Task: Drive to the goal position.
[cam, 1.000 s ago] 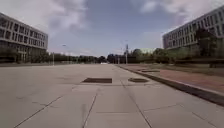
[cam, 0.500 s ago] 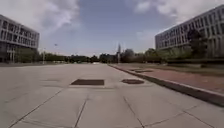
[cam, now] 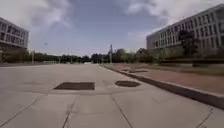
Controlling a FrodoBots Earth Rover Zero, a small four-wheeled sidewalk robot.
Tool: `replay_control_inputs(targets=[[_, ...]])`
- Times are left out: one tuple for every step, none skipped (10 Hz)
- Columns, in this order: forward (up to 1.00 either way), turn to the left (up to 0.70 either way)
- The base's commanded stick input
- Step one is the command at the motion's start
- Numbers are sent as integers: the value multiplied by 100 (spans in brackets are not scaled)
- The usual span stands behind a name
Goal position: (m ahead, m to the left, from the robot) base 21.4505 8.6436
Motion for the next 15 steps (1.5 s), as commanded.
replay_control_inputs(targets=[[100,-27],[100,-27],[100,-25],[100,0],[100,0],[100,0],[100,0],[100,0],[100,0],[100,25],[100,27],[100,27],[100,27],[100,27],[100,27]])
